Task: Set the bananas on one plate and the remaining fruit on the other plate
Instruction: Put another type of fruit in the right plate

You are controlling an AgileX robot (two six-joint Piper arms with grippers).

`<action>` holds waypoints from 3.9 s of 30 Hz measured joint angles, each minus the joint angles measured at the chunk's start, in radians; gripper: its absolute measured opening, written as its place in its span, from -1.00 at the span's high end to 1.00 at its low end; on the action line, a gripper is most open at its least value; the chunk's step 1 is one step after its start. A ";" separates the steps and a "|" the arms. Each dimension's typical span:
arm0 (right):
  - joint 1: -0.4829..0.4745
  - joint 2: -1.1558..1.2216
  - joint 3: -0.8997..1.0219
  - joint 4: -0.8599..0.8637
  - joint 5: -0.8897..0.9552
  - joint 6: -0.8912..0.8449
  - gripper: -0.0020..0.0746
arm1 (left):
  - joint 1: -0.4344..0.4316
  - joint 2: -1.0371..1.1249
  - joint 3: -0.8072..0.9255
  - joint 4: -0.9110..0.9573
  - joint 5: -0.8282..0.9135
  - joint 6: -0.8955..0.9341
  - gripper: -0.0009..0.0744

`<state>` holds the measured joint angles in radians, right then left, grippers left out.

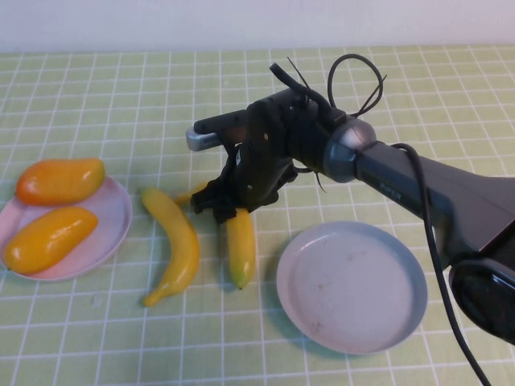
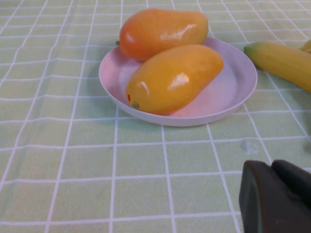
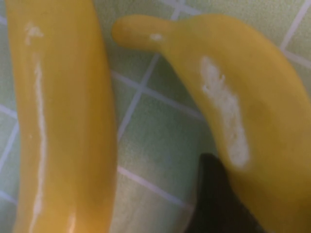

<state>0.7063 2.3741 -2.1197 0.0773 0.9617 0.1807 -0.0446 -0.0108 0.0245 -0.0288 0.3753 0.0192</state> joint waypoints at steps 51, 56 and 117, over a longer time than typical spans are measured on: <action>-0.165 -0.612 0.897 -0.160 -0.082 0.127 -0.28 | 0.000 0.000 0.000 0.000 0.000 0.000 0.98; -0.163 -0.612 0.881 -0.148 -0.049 0.127 -0.32 | 0.000 0.000 0.000 0.000 0.000 0.000 0.98; 0.131 -0.291 -0.013 -0.195 0.273 0.142 0.14 | 0.000 0.000 0.000 0.000 0.000 0.000 0.98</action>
<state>0.8370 2.0835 -2.1330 -0.1173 1.2352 0.3228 -0.0446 -0.0108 0.0245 -0.0288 0.3753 0.0192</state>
